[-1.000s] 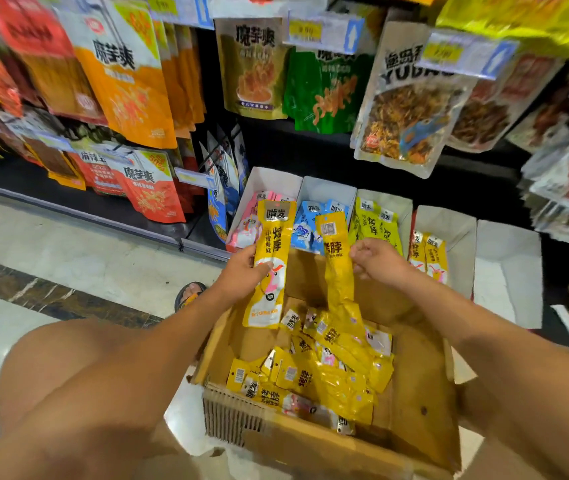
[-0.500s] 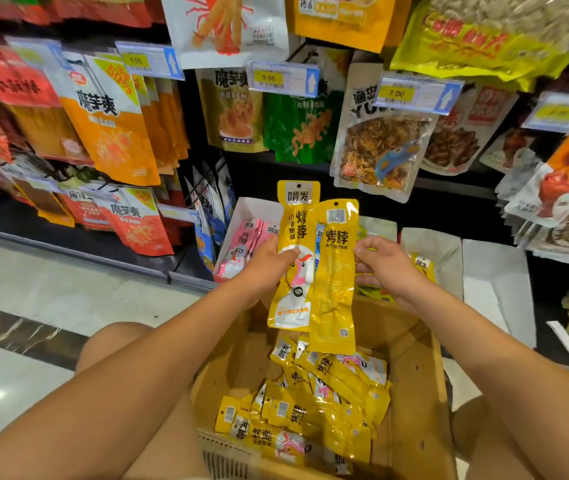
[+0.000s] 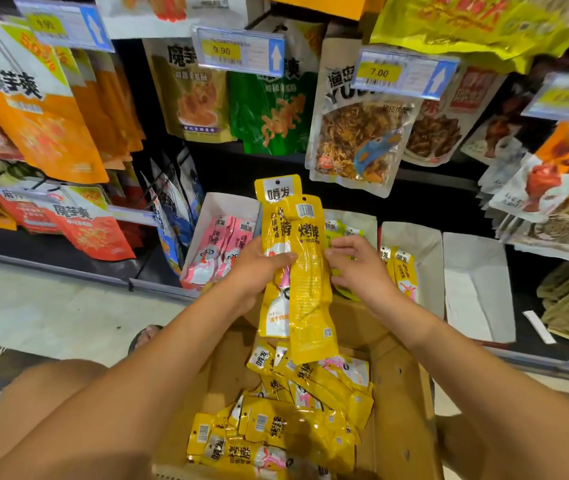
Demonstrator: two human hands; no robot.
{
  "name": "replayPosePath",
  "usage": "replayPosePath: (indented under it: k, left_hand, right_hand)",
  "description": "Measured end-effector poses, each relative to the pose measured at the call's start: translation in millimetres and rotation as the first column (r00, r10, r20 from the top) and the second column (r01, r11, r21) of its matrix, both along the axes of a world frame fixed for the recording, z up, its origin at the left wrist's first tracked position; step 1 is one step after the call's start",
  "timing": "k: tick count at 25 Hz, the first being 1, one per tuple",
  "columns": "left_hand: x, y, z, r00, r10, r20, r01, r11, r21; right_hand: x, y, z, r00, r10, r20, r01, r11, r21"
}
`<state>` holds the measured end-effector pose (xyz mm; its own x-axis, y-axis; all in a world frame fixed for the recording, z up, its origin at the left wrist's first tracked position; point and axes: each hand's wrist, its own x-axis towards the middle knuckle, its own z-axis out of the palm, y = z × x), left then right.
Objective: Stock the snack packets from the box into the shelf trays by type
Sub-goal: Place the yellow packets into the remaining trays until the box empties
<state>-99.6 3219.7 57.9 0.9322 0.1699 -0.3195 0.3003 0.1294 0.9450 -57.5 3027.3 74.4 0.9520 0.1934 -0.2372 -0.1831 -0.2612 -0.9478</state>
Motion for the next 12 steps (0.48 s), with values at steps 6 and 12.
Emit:
replayPosePath:
  k: [6, 12]
  left_hand:
    - [1.6, -2.8, -5.3, 0.997, 0.068, 0.029, -0.069, 0.997, 0.047]
    - [-1.2, -15.9, 7.3, 0.993, 0.004, 0.116, -0.019, 0.991, 0.129]
  right_hand:
    - [-18.2, 7.5, 0.1, 0.974, 0.183, 0.13, -0.154, 0.966, -0.206]
    - [-25.7, 10.2, 6.0, 0.965, 0.167, 0.203, -0.087, 0.93, -0.356]
